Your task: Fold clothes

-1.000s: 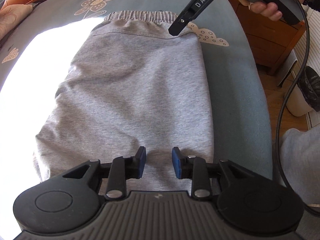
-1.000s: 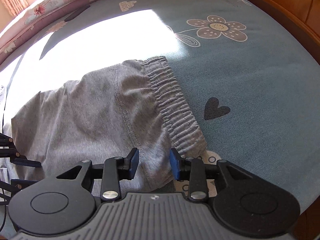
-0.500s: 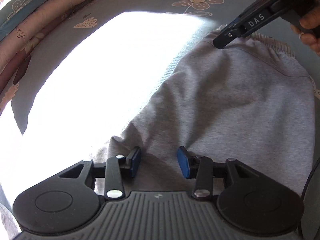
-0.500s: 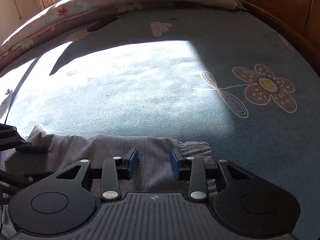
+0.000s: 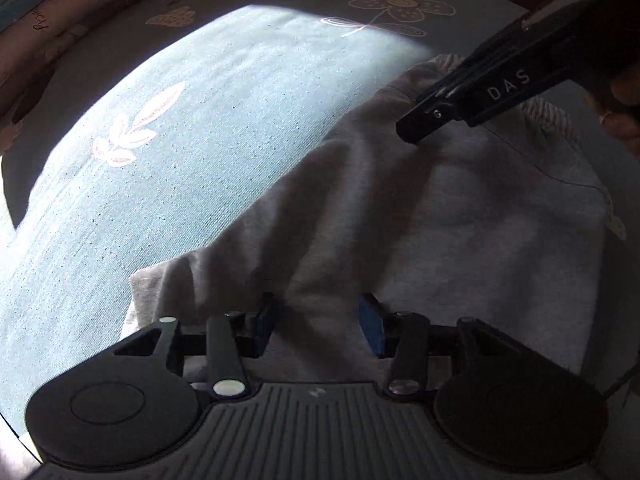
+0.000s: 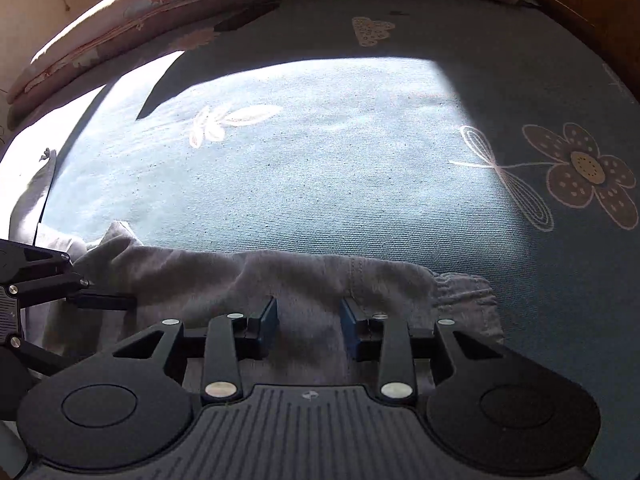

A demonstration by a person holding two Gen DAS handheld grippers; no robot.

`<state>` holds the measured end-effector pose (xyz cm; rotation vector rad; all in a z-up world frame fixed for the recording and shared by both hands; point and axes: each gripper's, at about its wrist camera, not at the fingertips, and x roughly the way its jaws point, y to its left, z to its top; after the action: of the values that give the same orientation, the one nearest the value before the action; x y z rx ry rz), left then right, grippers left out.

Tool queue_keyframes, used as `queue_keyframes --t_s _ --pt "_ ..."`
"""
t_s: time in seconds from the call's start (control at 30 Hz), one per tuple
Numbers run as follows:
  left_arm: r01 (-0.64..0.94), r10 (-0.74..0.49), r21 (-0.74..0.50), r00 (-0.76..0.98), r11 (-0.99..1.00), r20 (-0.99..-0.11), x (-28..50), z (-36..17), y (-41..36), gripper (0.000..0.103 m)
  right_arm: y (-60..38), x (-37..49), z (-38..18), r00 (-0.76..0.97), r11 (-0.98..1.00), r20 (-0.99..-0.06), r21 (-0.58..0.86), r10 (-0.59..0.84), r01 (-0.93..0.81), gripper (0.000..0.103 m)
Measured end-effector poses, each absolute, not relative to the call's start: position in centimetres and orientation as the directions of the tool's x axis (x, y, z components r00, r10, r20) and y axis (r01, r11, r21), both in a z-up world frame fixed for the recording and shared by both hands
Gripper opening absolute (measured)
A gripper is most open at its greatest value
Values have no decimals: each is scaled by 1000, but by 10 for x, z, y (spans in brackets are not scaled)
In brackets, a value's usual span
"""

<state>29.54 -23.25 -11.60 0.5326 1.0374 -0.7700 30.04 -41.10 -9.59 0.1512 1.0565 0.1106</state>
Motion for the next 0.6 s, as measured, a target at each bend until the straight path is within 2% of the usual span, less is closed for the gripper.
queue_keyframes --t_s 0.1,0.2,0.23,0.37,0.5,0.6 --pt "744 -310 0 278 668 -909 303 -117 -227 59 -414 301 -106 481 982 -859 188 176 -24 41" --pt "735 -289 12 282 677 -915 306 -120 -228 71 -415 304 -110 475 978 -859 209 192 -18 44" --pt "727 -282 11 280 687 -918 308 -121 -228 76 -416 305 -111 474 975 -857 223 200 -9 48" --pt "687 -280 -24 264 726 -923 316 -126 -229 86 -415 304 -112 480 967 -847 256 227 -5 59" --pt "684 -299 -56 243 728 -923 316 -132 -234 102 -411 304 -113 484 965 -841 262 243 -30 70" --pt "664 -309 -65 258 745 -915 316 -134 -236 102 -410 307 -113 477 960 -840 279 257 -25 78"
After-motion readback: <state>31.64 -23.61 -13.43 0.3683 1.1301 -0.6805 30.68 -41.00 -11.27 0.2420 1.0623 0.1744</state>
